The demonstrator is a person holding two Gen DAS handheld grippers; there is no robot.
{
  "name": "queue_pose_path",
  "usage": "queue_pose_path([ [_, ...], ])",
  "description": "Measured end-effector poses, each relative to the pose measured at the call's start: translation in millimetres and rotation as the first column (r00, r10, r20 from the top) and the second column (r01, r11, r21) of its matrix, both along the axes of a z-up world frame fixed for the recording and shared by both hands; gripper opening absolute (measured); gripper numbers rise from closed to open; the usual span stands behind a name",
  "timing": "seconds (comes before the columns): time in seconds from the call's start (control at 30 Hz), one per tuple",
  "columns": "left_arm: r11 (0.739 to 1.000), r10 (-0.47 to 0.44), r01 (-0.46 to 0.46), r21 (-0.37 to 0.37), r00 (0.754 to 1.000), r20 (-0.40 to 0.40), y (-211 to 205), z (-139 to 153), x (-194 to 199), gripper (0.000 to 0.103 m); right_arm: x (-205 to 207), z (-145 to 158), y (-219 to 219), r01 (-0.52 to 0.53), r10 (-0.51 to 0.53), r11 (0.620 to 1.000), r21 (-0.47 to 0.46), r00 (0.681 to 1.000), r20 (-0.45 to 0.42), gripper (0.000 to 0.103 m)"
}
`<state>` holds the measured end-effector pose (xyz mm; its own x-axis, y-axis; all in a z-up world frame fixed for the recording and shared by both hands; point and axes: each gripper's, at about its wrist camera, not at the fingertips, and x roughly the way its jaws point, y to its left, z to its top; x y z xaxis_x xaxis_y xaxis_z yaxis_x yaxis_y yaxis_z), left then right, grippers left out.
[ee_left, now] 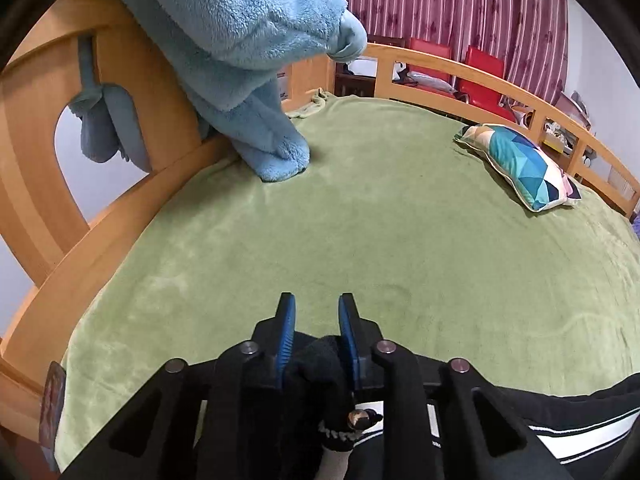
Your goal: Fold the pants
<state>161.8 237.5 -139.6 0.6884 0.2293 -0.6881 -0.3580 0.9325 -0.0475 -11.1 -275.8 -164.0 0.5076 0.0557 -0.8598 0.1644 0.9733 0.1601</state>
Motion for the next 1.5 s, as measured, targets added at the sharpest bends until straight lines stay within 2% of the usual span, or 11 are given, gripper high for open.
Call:
queue_pose_path([
  [0.1,1.0,-0.001,0.001,-0.004,1.0,0.023,-2,4,-12,0.062,1,2,-2,0.022,-0.021,0.999,-0.027,1.0,0.014,0.054],
  [0.23,0.998,0.019,-0.023,0.059,0.998,0.058,0,15,-28,0.068,-5,6,-18,0.082,-0.08,0.996,-0.047,0.996,0.044,0.054],
  [0.63,0.989,-0.129,0.128,-0.068,0.992,-0.003,-47,-2,-87,0.068,-38,3,-101,0.302,-0.295,0.949,-0.095,0.952,0.078,0.055],
  [0.7,0.984,-0.161,0.16,-0.084,0.987,-0.011,-64,-7,-93,0.068,-45,1,-128,0.353,-0.346,0.932,-0.083,0.934,0.094,0.064],
  [0.93,0.966,-0.232,0.229,-0.124,0.973,-0.016,-122,-16,-114,0.068,-42,-32,-230,0.451,-0.462,0.886,0.109,0.88,0.112,0.076],
  [1.2,0.952,-0.232,0.22,-0.213,0.972,-0.032,-152,-27,-116,0.068,9,-98,-314,0.435,-0.531,0.714,0.549,0.847,0.019,0.088],
  [1.23,0.952,-0.232,0.218,-0.215,0.972,-0.038,-154,-28,-114,0.068,15,-97,-317,0.448,-0.55,0.698,0.558,0.835,0.017,0.087],
  [1.27,0.953,-0.233,0.219,-0.211,0.972,-0.042,-160,-28,-113,0.068,22,-93,-322,0.466,-0.572,0.687,0.558,0.82,0.019,0.063],
  [1.3,0.953,-0.234,0.221,-0.206,0.971,-0.042,-164,-27,-113,0.068,31,-80,-326,0.462,-0.576,0.702,0.542,0.816,0.05,0.045],
  [1.37,0.954,-0.24,0.227,-0.194,0.97,-0.042,-174,-24,-112,0.068,41,-38,-324,0.33,-0.483,0.78,0.532,0.857,0.177,0.037],
  [1.5,0.95,-0.267,0.261,-0.172,0.964,-0.014,-186,-16,-117,0.068,1,43,-328,0.201,-0.449,0.852,0.483,0.754,0.479,0.037],
])
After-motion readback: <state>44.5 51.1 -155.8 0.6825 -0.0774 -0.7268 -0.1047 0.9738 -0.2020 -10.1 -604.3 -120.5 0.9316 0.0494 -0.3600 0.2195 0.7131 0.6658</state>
